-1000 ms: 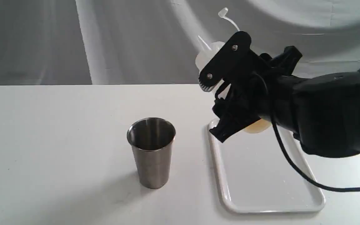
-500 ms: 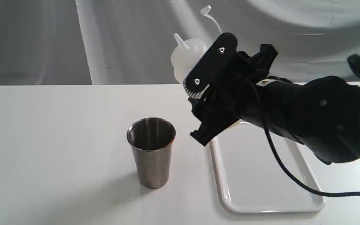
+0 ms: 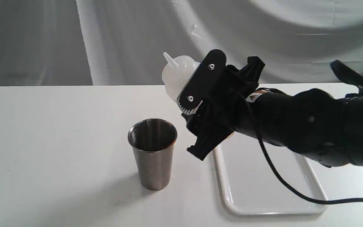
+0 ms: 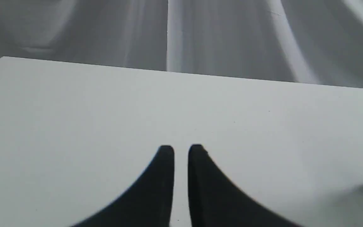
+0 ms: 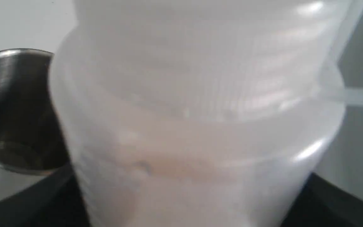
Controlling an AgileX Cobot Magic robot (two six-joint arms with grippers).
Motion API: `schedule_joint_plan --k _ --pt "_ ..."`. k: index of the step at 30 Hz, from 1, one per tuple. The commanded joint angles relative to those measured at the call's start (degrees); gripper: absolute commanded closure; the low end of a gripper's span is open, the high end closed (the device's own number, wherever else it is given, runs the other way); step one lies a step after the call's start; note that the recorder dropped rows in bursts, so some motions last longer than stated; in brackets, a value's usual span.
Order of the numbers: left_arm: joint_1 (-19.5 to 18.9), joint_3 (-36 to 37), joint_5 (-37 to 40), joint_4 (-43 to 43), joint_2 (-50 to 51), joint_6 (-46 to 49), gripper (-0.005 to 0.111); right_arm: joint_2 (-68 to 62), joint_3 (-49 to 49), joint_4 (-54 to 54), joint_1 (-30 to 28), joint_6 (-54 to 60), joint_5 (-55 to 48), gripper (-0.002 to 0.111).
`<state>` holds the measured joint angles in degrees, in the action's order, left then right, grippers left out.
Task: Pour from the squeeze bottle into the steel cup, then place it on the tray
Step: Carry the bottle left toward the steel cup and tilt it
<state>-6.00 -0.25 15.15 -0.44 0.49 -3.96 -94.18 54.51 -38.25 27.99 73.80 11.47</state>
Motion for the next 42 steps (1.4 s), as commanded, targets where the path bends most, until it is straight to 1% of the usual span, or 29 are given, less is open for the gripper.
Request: schedule_joint_plan --k 1,3,4,11,16,20,22,23,26,27,28,29,31,32,34,39,42 --pt "0.26 0.25 0.07 -0.23 0.09 -0.13 0.098 0.63 0.2 14.02 -0.62 -12.76 0.28 0.108" --pt "0.26 0.25 0.07 -0.23 0.09 -0.13 0.098 0.63 0.2 23.52 -1.57 -23.12 -1.59 0.108" --pt "0.26 0.25 0.07 -0.23 0.09 -0.13 0.098 0.63 0.3 26.04 -2.24 -25.96 -2.82 0.108" --pt "0.26 0.25 0.07 -0.23 0.09 -0.13 0.098 0.63 0.3 24.76 -7.46 -26.07 -5.91 0.108" --pt "0.26 0.25 0.07 -0.23 0.09 -0.13 0.098 0.63 0.3 24.76 -7.41 -23.29 -5.91 0.108" --pt "0.26 0.25 0.07 -0.23 0.09 -0.13 0.098 0.63 0.3 25.8 -8.11 -23.42 -6.02 0.108" --pt "0.26 0.25 0.07 -0.23 0.09 -0.13 0.098 0.63 0.3 32.58 -8.11 -28.48 -6.49 0.108" --pt "0.26 0.25 0.07 -0.23 0.09 -0.13 0.098 0.63 0.3 39.46 -8.11 -35.56 -6.6 0.108" --pt "0.26 0.25 0.07 -0.23 0.09 -0.13 0.098 0.63 0.3 65.51 -8.11 -63.95 -7.92 0.108" --pt "0.26 0.25 0.07 -0.23 0.09 -0.13 0.098 0.63 0.74 78.46 -8.11 -73.8 -10.86 0.108" --pt "0.26 0.25 0.07 -0.23 0.09 -0.13 0.098 0.63 1.09 84.79 -8.11 -82.1 -12.77 0.108" --pt "0.26 0.25 0.07 -0.23 0.09 -0.13 0.098 0.63 1.56 95.09 -7.97 -92.32 -15.94 0.108" --pt "0.26 0.25 0.07 -0.23 0.09 -0.13 0.098 0.75 1.68 106.21 -7.97 -102.91 -18.48 0.108" --pt "0.26 0.25 0.07 -0.23 0.09 -0.13 0.098 0.75 1.93 110.02 -7.97 -107.52 -19.57 0.108" --pt "0.26 0.25 0.07 -0.23 0.09 -0.13 0.098 0.75 2.07 113.73 -7.97 -109.87 -19.88 0.108" --pt "0.26 0.25 0.07 -0.23 0.09 -0.13 0.098 0.75 2.29 117.7 -7.97 -110.21 -19.73 0.108" --pt "0.26 0.25 0.07 -0.23 0.09 -0.13 0.098 0.75 2.29 124.47 -6.63 -113.76 -21.24 0.108"
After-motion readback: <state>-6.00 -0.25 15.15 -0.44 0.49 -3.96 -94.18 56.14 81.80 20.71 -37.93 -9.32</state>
